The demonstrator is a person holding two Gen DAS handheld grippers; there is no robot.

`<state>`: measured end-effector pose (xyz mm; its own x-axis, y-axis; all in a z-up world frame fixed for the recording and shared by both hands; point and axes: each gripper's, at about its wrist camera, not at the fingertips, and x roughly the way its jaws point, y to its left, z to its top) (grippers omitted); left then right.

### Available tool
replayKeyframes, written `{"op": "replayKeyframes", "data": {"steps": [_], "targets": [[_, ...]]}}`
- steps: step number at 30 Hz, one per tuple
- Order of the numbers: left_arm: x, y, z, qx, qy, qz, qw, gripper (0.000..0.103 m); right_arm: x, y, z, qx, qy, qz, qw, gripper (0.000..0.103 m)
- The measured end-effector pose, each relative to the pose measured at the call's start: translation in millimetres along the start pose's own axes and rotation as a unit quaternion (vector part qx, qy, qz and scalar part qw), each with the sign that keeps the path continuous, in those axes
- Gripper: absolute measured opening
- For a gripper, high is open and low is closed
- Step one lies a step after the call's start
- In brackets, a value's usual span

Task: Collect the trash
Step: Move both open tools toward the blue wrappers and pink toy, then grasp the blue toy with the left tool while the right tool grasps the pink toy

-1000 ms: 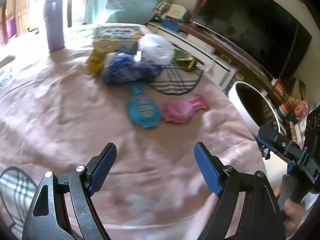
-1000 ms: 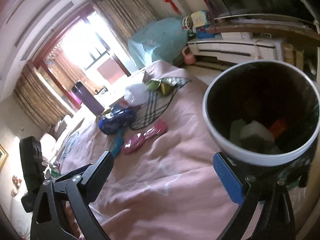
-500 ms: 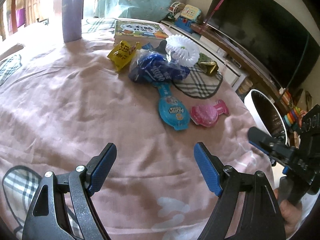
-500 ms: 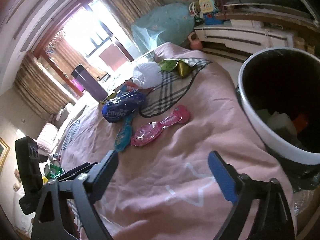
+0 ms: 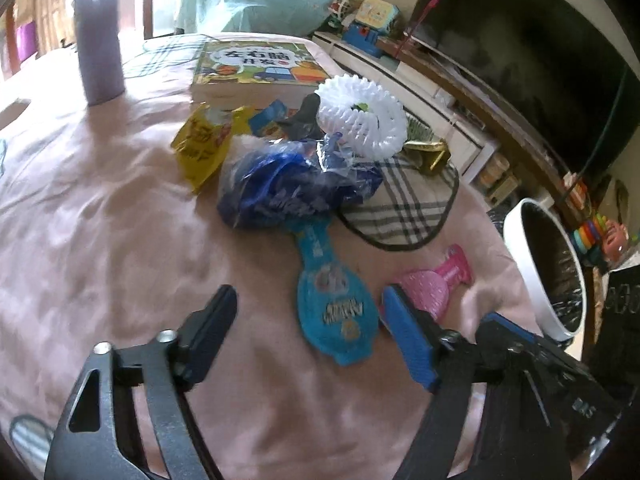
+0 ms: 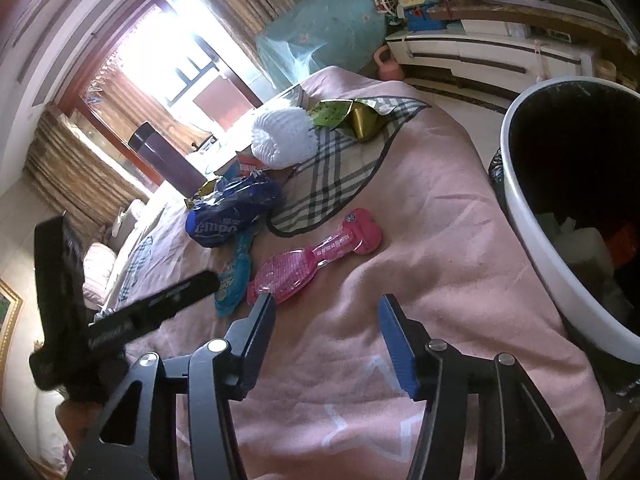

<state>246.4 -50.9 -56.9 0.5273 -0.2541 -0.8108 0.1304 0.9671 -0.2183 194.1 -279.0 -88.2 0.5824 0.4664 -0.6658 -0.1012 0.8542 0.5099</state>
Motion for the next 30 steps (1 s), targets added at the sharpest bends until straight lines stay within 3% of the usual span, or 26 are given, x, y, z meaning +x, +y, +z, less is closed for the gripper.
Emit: {"op": "replayKeyframes", "data": {"steps": [2, 4, 6, 10, 11, 12, 16, 21, 23, 24, 25, 28, 30], "targets": [[10.4, -1.1, 1.3, 0.010, 0.017, -0.008, 0.9998, 0.050, 1.7, 0.1, 0.7, 0.000, 0.003, -0.001, 1.000, 0.054], [9.7, -2.1, -1.6, 0.024, 0.009, -0.017, 0.9995, 0.045, 2.0, 0.8, 1.3, -0.001, 0.003, -0.003, 1.000, 0.053], [5.7, -2.8, -6.3, 0.039, 0.007, -0.037, 0.9985, 0.030, 3.4, 2.1, 2.5, -0.002, 0.004, -0.004, 1.000, 0.053], [-9.7, 8.3, -20.8, 0.048, 0.004, -0.052, 0.9975, 0.023, 9.9, 7.5, 6.4, -0.004, 0.008, -0.011, 1.000, 0.053], [-13.3, 13.5, -24.2, 0.045, 0.005, -0.059, 0.9972, 0.015, 12.3, 9.8, 7.9, -0.005, 0.009, -0.013, 1.000, 0.053], [-17.7, 21.2, -30.0, 0.038, 0.011, -0.067, 0.9969, 0.001, 15.2, 12.3, 9.4, -0.007, 0.009, -0.014, 1.000, 0.053], [-26.0, 44.1, -47.8, 0.016, 0.026, -0.080, 0.9963, 0.001, 29.3, 24.9, 14.9, -0.014, 0.013, -0.017, 1.000, 0.053], [-40.9, 65.7, -58.1, -0.006, 0.017, -0.088, 0.9960, 0.001, 50.6, 44.7, 20.4, -0.037, 0.010, -0.032, 0.999, 0.053], [-43.3, 70.6, -58.7, -0.009, 0.017, -0.087, 0.9960, 0.001, 56.8, 49.5, 23.4, -0.043, 0.009, -0.037, 0.998, 0.040], [-43.2, 72.3, -58.6, -0.011, 0.019, -0.090, 0.9957, 0.002, 60.7, 50.9, 24.4, -0.044, 0.013, -0.039, 0.998, 0.026], [-42.9, 73.3, -57.5, -0.013, 0.021, -0.093, 0.9954, 0.002, 62.3, 50.9, 24.6, -0.042, 0.013, -0.038, 0.998, 0.024], [-41.9, 72.0, -52.8, -0.011, 0.023, -0.100, 0.9947, 0.014, 55.6, 50.6, 24.3, -0.041, 0.005, -0.037, 0.998, 0.018], [-39.3, 67.4, -48.5, -0.005, 0.022, -0.101, 0.9947, 0.034, 46.5, 49.6, 22.1, -0.042, 0.004, -0.040, 0.998, 0.016]]}}
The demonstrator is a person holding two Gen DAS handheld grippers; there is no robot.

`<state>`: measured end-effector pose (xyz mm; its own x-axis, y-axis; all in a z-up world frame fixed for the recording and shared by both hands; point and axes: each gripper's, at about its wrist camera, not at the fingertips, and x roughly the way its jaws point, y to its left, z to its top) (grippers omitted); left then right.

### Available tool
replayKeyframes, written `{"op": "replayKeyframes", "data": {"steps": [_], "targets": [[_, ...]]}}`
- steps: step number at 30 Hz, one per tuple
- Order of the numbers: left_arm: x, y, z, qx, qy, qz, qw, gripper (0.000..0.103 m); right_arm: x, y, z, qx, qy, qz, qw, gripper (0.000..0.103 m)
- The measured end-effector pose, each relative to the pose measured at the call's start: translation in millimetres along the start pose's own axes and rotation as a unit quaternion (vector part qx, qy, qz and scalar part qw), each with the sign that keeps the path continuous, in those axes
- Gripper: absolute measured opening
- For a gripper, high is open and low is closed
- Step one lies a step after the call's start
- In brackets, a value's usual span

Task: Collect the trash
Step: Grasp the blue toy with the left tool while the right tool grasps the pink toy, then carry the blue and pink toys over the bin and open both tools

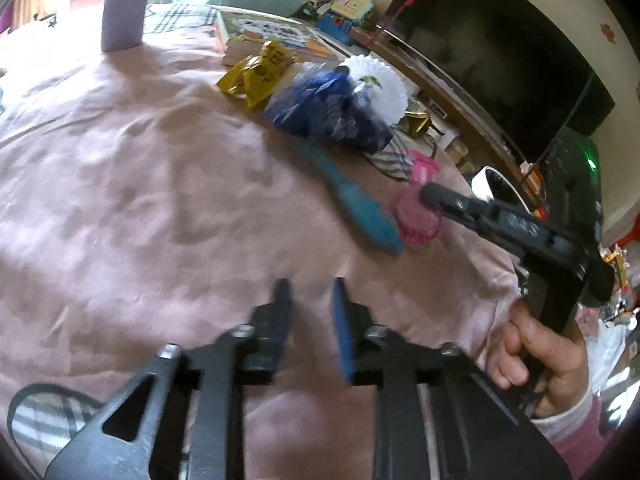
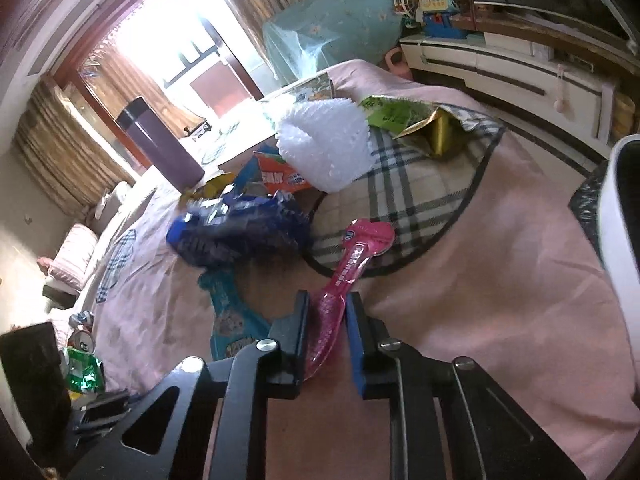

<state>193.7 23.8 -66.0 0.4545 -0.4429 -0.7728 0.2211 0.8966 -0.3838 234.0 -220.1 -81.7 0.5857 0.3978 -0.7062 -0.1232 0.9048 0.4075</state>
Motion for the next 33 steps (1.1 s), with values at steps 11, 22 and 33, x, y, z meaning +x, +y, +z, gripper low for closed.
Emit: {"op": "replayKeyframes", "data": {"steps": [11, 22, 33], "targets": [[33.0, -24.0, 34.7, -0.003, 0.010, 0.045, 0.9989, 0.075, -41.1, -31.5, -8.1, -0.010, 0.002, -0.066, 0.998, 0.015], [49.3, -52.7, 36.7, 0.040, -0.011, 0.086, 0.9954, 0.042, -23.1, -36.4, -15.0, 0.005, -0.002, -0.028, 1.000, 0.038], [21.5, -76.4, 2.2, 0.056, -0.022, 0.041, 0.9973, 0.018, -58.3, -40.5, -22.2, -0.019, -0.024, 0.019, 0.999, 0.017]]}}
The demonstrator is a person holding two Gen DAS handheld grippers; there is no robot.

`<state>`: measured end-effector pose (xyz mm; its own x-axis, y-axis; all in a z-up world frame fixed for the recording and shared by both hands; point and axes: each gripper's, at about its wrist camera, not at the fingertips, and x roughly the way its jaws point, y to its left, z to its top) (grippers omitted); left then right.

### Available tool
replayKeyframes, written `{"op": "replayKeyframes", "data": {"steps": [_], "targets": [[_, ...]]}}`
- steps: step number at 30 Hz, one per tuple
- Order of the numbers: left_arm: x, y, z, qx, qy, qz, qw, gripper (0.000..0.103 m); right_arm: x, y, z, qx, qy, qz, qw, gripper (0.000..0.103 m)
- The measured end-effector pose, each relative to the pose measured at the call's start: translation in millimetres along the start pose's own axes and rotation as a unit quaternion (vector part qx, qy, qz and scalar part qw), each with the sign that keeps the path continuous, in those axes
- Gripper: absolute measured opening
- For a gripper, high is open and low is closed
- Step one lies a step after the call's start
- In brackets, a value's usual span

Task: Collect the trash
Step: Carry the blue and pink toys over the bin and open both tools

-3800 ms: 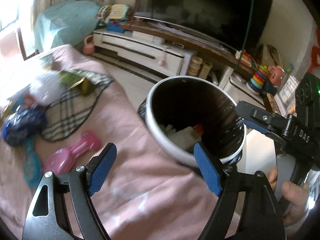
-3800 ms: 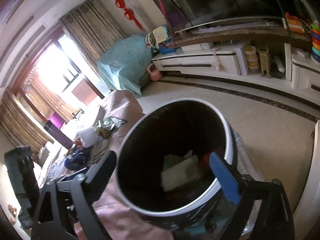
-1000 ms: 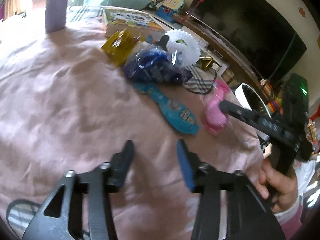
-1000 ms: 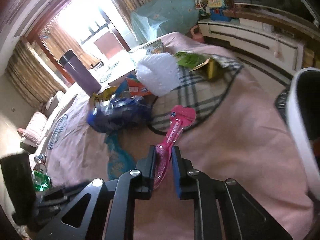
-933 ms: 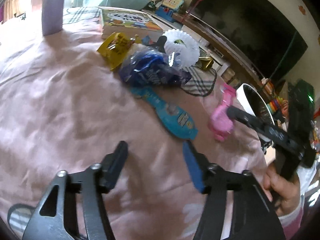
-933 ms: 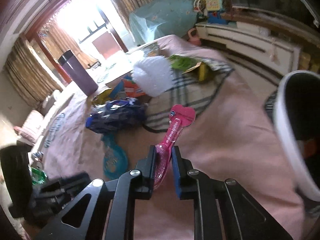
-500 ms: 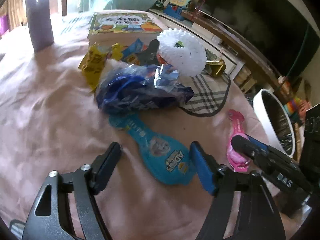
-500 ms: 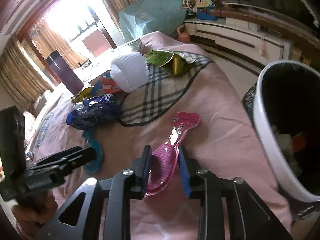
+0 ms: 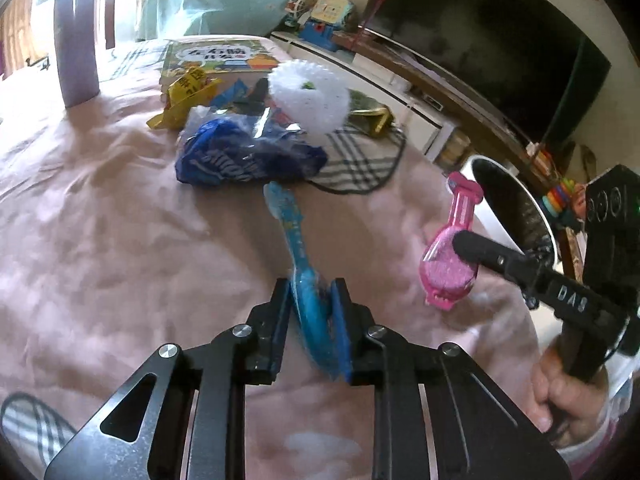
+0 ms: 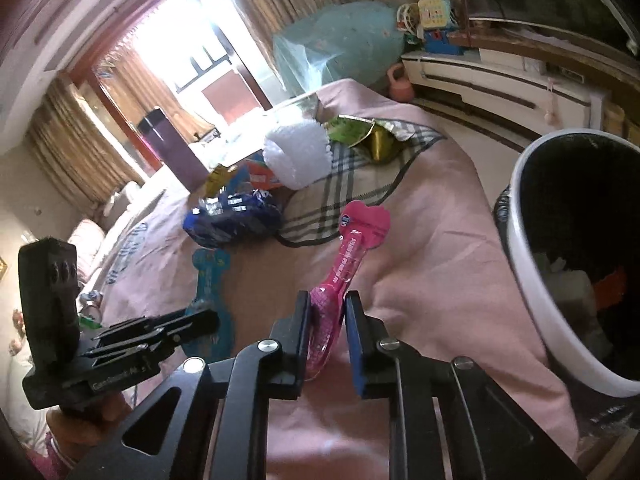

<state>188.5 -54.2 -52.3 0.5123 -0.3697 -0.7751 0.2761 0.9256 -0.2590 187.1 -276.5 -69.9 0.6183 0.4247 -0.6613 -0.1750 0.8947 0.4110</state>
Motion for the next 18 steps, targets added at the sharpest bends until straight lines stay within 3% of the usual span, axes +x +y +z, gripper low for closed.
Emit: {"op": "replayKeyframes", "data": {"steps": [6, 18], "targets": [[-0.6, -27.3, -8.3, 0.014, 0.003, -0.015, 0.9998, 0.016, -30.6, -24.6, -4.0, 0.031, -0.024, 0.018, 0.999, 0.017], [4.3, -118.7, -2.7, 0.095, -0.006, -0.052, 0.9941, 0.015, -90.4, -70.1, -5.9, 0.059, -0.077, -0.016, 0.995, 0.016]]}}
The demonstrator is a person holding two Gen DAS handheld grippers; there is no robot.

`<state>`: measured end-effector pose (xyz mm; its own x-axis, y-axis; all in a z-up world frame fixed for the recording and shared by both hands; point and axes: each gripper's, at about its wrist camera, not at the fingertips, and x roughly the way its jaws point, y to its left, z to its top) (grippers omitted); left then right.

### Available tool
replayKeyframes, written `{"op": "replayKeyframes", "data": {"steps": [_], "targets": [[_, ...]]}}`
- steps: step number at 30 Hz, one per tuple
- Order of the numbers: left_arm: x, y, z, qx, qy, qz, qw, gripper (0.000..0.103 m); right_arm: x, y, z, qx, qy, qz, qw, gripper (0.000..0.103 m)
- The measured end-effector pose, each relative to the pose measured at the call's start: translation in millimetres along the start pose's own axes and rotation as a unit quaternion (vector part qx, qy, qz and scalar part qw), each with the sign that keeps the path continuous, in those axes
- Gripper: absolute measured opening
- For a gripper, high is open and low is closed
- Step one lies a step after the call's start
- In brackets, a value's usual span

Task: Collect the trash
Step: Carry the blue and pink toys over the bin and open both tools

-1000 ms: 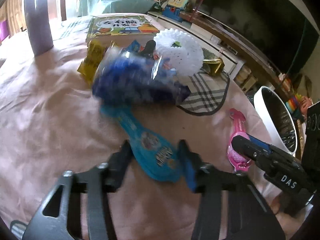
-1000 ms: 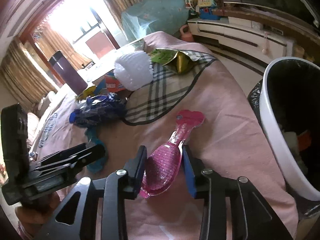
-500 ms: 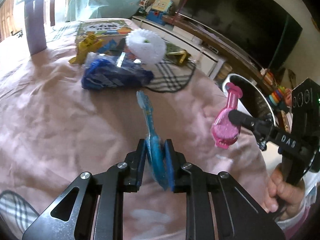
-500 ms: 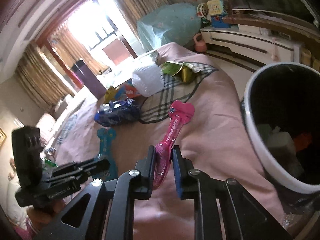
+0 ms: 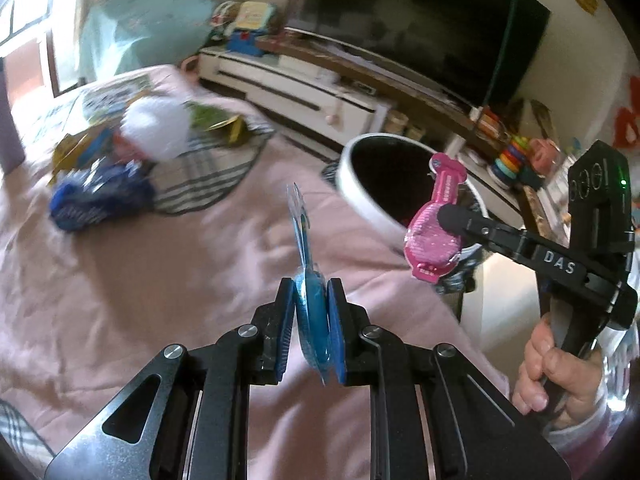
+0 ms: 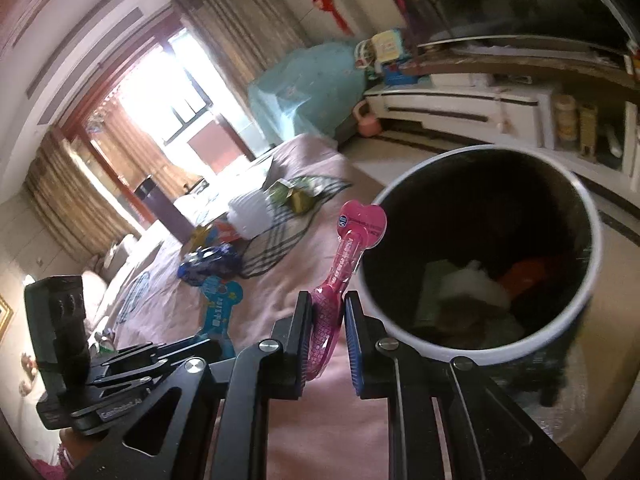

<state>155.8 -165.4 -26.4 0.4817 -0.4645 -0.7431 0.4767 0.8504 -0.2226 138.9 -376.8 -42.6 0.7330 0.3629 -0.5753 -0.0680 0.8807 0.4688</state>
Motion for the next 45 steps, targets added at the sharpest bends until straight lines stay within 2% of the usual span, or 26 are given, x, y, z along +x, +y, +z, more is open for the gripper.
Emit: {"op": "replayKeyframes", "data": {"steps": [12, 24, 45], "targets": [[20.3, -42.0, 31.8, 0.033, -0.003, -0.028, 0.9991, 0.015, -28.7, -46.1, 17.3, 0.023, -0.037, -0.043, 0.998, 0.016], [54.4, -74.7, 58.7, 0.061, 0.006, -0.034, 0.9975, 0.015, -26.0, -73.6, 33.4, 0.020, -0.031, -0.072, 0.997, 0.016], [86.3, -75.6, 68.8, 0.059, 0.026, -0.037, 0.9972, 0.016, -11.4, -88.8, 51.4, 0.007, -0.007, -0.096, 0.995, 0.017]]}}
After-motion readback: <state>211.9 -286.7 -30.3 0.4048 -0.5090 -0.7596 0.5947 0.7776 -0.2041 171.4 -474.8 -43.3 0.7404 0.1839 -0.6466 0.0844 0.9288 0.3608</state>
